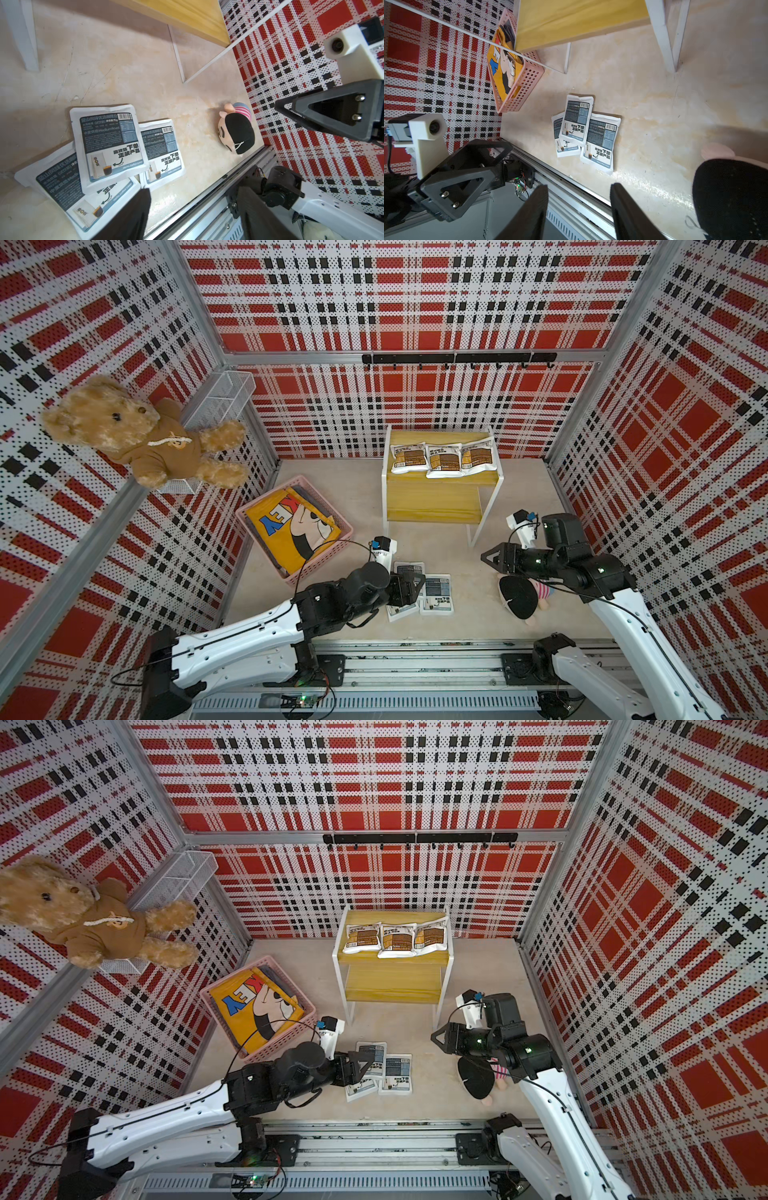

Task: Place the bagged coffee beans on the shelf by color
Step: Pick up the bagged coffee beans at the center of the board.

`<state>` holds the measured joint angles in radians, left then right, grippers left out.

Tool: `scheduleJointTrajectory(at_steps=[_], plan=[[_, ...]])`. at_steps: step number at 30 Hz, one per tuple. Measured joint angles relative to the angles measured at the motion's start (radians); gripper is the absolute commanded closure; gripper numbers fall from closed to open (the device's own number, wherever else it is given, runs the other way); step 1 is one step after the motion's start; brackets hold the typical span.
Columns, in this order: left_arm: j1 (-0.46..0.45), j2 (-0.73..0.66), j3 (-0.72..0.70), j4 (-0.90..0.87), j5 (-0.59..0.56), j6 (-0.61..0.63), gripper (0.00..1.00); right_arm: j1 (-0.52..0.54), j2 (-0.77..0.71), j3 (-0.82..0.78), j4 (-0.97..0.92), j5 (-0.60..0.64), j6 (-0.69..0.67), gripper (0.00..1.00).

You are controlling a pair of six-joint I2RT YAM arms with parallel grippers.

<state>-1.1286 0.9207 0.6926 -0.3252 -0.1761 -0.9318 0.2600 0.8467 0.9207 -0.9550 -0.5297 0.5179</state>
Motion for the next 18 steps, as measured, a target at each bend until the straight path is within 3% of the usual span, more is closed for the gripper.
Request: scheduleJointTrajectory(at_steps=[9, 18], plan=[[-0.001, -0.003, -0.149, 0.099, -0.013, -0.066, 0.13, 0.002, 0.001, -0.22, 0.031, 0.008, 0.006, 0.45], [0.018, -0.023, -0.252, 0.199, -0.002, -0.109, 0.12, 0.006, 0.035, -0.341, 0.113, 0.01, 0.023, 0.45]])
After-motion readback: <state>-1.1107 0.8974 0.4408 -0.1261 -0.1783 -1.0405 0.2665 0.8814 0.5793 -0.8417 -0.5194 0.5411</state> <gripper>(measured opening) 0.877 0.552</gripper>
